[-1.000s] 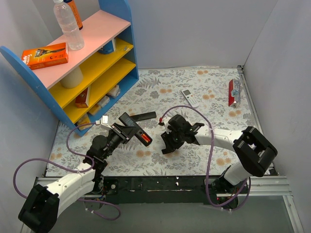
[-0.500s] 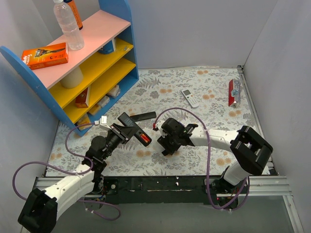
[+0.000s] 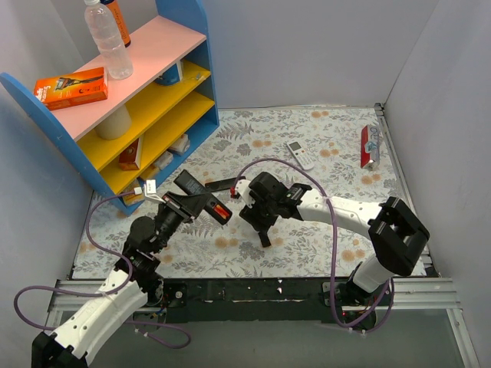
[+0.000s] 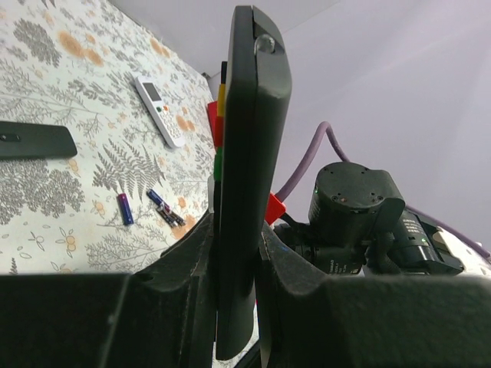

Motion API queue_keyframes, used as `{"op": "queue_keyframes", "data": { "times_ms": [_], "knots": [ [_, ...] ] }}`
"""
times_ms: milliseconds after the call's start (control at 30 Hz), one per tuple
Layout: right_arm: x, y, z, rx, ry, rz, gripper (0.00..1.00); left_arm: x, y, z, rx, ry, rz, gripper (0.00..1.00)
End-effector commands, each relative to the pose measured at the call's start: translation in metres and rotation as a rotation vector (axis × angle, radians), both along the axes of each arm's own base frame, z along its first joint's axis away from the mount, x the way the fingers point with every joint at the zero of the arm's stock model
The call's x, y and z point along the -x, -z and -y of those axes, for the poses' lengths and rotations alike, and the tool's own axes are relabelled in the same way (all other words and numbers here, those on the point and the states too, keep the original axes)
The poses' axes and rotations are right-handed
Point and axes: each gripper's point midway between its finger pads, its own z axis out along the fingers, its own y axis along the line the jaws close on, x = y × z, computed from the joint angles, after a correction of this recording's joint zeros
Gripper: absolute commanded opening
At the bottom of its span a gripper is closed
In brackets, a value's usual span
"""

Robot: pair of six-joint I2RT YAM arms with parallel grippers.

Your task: Load the batteries into the remote control

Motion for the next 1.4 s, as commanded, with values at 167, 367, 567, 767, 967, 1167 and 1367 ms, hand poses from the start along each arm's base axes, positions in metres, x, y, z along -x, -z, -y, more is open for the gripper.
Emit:
{"op": "queue_keyframes", "data": {
  "times_ms": [167, 367, 567, 767, 967, 1167, 1367],
  "knots": [
    [0.045, 0.005, 0.011, 0.064, -0.046, -0.063, 0.64, -0.003, -0.013, -0.011, -0.078, -0.065, 0.037, 0.00],
    [0.060, 0.012, 0.019, 0.127, -0.160, 0.001, 0.64, -0.003, -0.008, -0.009, -0.078, -0.050, 0.028, 0.00],
    [0.057, 0.019, 0.037, 0.276, -0.267, 0.113, 0.63, -0.002, -0.010, -0.010, -0.075, -0.053, 0.033, 0.00],
    [0.055, 0.026, 0.043, 0.336, -0.334, 0.151, 0.62, -0.002, -0.011, -0.010, -0.076, -0.054, 0.034, 0.00],
    [0.055, 0.036, 0.042, 0.349, -0.361, 0.156, 0.59, -0.002, -0.014, -0.012, -0.071, -0.064, 0.039, 0.00],
    [0.053, 0.047, 0.040, 0.371, -0.372, 0.175, 0.55, -0.001, -0.018, -0.016, -0.078, -0.080, 0.049, 0.00],
    [0.047, 0.050, 0.040, 0.396, -0.368, 0.219, 0.50, 0.000, -0.019, -0.017, -0.073, -0.084, 0.052, 0.00]
  ]
}}
